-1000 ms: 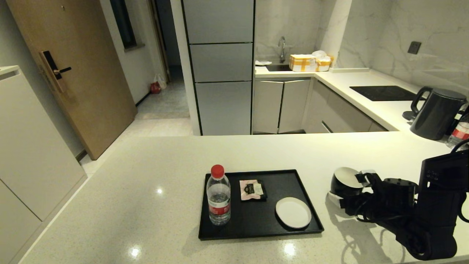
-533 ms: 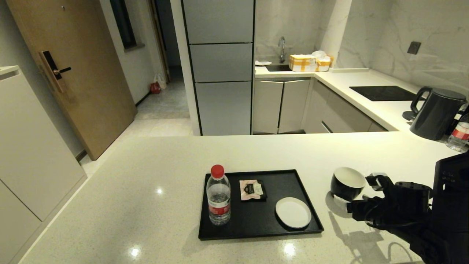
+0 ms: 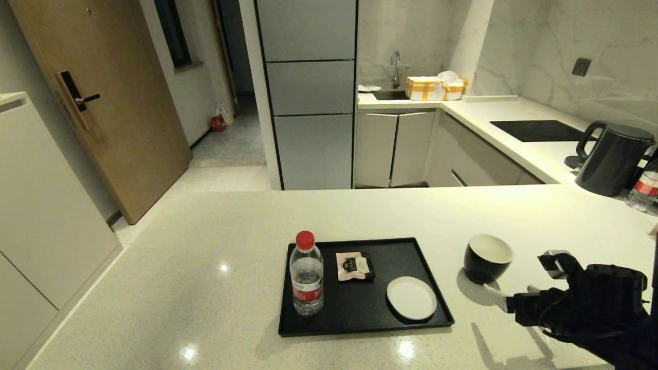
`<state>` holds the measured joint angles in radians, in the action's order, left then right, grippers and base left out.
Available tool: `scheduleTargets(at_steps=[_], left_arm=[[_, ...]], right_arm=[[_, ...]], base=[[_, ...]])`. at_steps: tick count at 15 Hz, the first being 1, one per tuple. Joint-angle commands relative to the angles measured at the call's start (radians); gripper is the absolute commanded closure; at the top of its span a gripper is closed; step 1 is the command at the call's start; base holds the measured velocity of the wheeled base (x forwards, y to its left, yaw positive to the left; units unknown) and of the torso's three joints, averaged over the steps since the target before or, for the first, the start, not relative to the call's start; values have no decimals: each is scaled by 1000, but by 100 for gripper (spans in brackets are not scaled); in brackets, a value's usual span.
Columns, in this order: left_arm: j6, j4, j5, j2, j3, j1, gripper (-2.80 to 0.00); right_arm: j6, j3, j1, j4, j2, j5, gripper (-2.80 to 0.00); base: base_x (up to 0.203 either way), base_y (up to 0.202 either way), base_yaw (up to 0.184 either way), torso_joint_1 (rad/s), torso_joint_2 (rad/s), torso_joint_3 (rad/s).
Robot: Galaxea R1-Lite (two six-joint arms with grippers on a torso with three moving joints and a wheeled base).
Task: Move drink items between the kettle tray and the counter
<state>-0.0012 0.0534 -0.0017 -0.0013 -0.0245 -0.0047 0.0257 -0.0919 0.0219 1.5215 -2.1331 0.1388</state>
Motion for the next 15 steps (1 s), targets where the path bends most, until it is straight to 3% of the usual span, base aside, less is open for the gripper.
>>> scheduleTargets(at_steps=[1,5,8,11,13,15], left_arm=[[0,0,0,0,0,0,0],[0,0,0,0,0,0,0],[-1,0,0,0,0,0,0],[-1,0,0,0,0,0,0],[0,0,0,0,0,0,0],[0,0,0,0,0,0,0]], right_arm=[[0,72,0,9,125,-1,-8],[5,86,0,-50,281,-41,0],[-34,29,-2,-215,510,-117,0],[-42,-156,-6,-707,848,-158,0],[-11,-405,-24,-1230,1095,-154,0],[21,-619,-39,-1579,1289,-160,0]], base=[[0,0,0,0,0,0],[0,0,0,0,0,0],[0,0,0,0,0,0],[0,0,0,0,0,0],[0,0,0,0,0,0],[0,0,0,0,0,0]])
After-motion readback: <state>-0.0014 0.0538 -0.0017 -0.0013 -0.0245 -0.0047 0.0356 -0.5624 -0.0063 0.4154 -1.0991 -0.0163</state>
